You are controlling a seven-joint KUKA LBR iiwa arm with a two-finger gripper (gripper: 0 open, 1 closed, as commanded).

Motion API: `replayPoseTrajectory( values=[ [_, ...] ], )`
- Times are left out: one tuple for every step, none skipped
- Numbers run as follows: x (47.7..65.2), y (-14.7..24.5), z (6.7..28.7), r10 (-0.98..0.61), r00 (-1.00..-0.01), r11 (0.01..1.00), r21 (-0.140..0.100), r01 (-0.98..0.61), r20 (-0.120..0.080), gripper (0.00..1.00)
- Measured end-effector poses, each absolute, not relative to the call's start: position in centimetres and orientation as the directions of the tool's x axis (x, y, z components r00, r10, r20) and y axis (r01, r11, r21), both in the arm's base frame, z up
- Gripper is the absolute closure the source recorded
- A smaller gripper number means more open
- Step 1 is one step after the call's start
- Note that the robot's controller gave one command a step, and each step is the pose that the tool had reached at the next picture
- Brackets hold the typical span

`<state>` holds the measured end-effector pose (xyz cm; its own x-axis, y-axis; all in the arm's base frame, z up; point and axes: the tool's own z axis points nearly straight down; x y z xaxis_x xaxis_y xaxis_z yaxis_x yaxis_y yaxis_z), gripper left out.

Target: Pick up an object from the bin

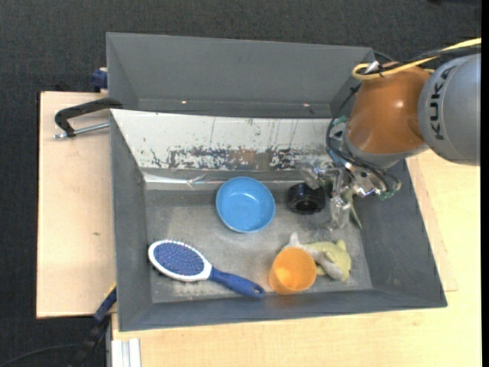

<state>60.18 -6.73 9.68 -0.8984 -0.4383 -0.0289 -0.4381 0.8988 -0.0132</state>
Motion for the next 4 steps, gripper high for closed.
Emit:
replayPoseTrajectory(
  values=[
    [60.3,-6.7,9.4,-0.547,-0.837,0.837,-0.014,-0.547,-0.026,0.00],
    [60.3,-6.6,9.4,-0.608,-0.794,0.794,-0.017,-0.608,-0.026,0.00],
    [60.3,-6.6,9.3,-0.609,-0.793,0.793,-0.015,-0.609,-0.024,1.00],
    [58.7,-5.7,23.9,-0.749,-0.663,0.663,-0.011,-0.749,-0.010,1.00]
  ],
)
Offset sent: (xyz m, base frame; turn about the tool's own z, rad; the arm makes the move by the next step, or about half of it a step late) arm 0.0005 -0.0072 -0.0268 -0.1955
